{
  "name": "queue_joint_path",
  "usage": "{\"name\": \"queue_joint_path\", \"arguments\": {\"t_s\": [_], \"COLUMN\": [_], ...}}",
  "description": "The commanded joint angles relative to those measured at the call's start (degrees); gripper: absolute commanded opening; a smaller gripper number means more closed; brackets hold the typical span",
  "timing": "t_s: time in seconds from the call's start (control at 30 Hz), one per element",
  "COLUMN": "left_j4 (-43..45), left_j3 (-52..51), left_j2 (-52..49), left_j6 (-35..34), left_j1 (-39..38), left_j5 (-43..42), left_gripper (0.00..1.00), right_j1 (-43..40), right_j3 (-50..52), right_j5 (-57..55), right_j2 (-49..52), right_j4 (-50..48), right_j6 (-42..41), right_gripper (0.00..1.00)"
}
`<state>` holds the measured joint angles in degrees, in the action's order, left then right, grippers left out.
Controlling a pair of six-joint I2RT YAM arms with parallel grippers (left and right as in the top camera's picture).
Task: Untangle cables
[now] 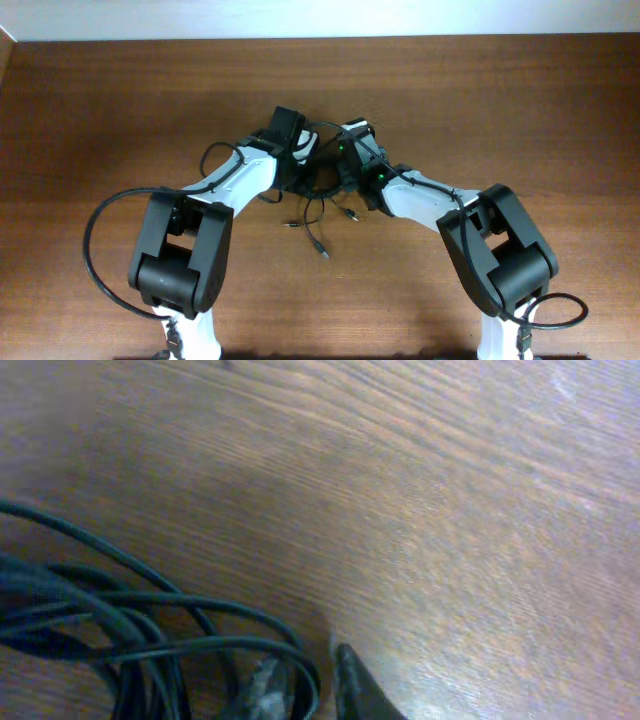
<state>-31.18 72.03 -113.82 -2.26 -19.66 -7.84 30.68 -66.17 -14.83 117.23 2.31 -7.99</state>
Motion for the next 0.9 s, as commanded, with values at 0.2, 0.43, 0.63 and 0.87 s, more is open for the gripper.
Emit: {"name": "queue_joint_path", "arguments": {"t_s": [0.2,0.43,0.63,0.87], "left_j4": [-2.29,-2.34,-2.32,-2.34], "left_j3": [-0.31,-0.31,-0.31,-0.31], "left_j2": [-1.68,-1.68,-1.68,-1.68], "left_j6": [-5.88,-7.34,-7.30,-7.30], "left_j1": [0.35,1.31,1.46,1.46], "left_j5": [14.82,18.25,16.20,15.72], "left_gripper": [0.18,0.20,0.16,0.15], "right_j1": [-2.38,-5.03,-5.38,-5.18], "right_j3": [0.57,0.57,0.15,0.33], "right_j5": [-12.72,-4.07,9.40,16.22], "right_j2": [-10.38,-17.27,-17.11,-12.46], "right_j4": [24.46,40.26,35.21,28.59], "right_j6": [-12.02,-12.24,-12.22,-12.22], "right_gripper": [0.11,0.13,0.47,0.48]}}
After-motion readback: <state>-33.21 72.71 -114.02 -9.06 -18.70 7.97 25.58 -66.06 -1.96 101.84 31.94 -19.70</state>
